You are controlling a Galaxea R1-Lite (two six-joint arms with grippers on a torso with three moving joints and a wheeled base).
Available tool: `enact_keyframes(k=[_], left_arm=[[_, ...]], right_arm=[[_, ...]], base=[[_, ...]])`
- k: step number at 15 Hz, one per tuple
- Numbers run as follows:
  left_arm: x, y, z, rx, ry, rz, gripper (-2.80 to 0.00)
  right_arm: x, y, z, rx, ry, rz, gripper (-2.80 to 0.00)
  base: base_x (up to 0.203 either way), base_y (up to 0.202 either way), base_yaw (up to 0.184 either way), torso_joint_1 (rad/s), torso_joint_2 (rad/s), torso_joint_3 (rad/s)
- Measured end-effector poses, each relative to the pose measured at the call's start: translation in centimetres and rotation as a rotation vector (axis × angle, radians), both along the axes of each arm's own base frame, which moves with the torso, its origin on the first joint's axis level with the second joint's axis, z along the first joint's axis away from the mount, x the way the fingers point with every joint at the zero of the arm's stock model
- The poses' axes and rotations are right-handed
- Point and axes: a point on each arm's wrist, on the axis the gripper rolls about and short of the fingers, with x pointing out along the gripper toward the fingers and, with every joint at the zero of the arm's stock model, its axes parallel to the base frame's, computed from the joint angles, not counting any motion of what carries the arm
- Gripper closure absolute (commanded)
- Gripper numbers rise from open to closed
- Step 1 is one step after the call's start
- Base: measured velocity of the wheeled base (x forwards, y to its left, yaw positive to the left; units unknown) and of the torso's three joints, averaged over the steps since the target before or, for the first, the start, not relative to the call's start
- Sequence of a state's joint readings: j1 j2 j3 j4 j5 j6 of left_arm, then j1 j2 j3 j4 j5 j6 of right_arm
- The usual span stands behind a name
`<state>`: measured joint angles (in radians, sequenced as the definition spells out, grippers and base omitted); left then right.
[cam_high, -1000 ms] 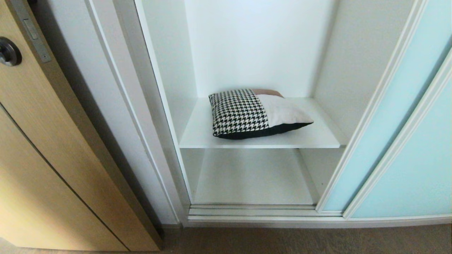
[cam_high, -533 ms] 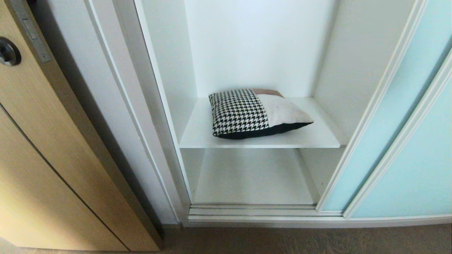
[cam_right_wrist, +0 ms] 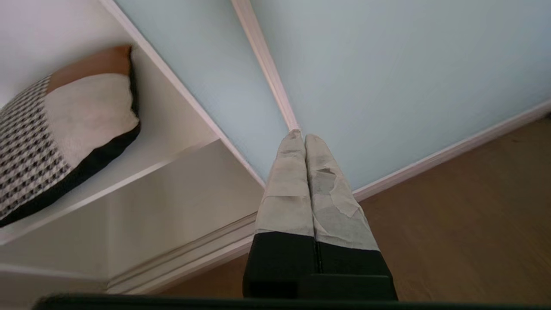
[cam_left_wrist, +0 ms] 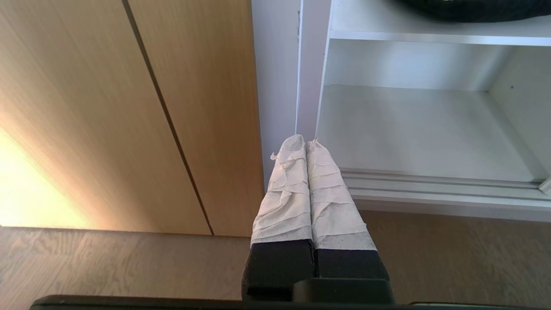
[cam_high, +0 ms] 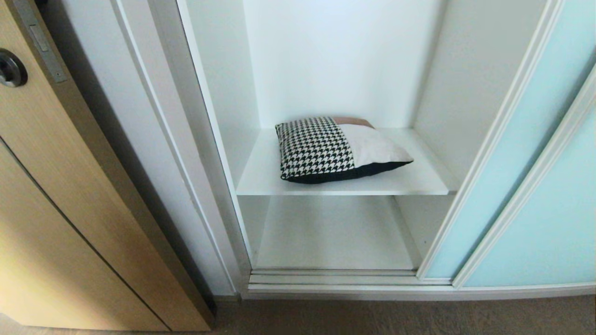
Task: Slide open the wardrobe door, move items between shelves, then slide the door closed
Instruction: Close the door
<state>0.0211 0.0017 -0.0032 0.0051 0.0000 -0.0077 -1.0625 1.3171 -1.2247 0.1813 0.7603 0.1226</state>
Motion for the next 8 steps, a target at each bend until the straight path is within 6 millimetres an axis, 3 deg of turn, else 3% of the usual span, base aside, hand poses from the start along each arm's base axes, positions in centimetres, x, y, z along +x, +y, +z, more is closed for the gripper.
enact_keyframes(k=[4, 8], left_arm=[[0.0, 0.0, 0.0, 0.000, -0.001, 0.000, 0.00], [0.0, 0.0, 0.0, 0.000, -0.001, 0.000, 0.00]], right_arm=[[1.2, -2.5, -1.8, 0.089, 0.028, 0.036, 0.00], [2.0, -3.0, -3.4, 0.211, 0.035, 0.159, 0.00]], base=[[0.000, 0.000, 0.000, 0.000, 0.00, 0.000], [0.000, 0.000, 0.000, 0.000, 0.00, 0.000]])
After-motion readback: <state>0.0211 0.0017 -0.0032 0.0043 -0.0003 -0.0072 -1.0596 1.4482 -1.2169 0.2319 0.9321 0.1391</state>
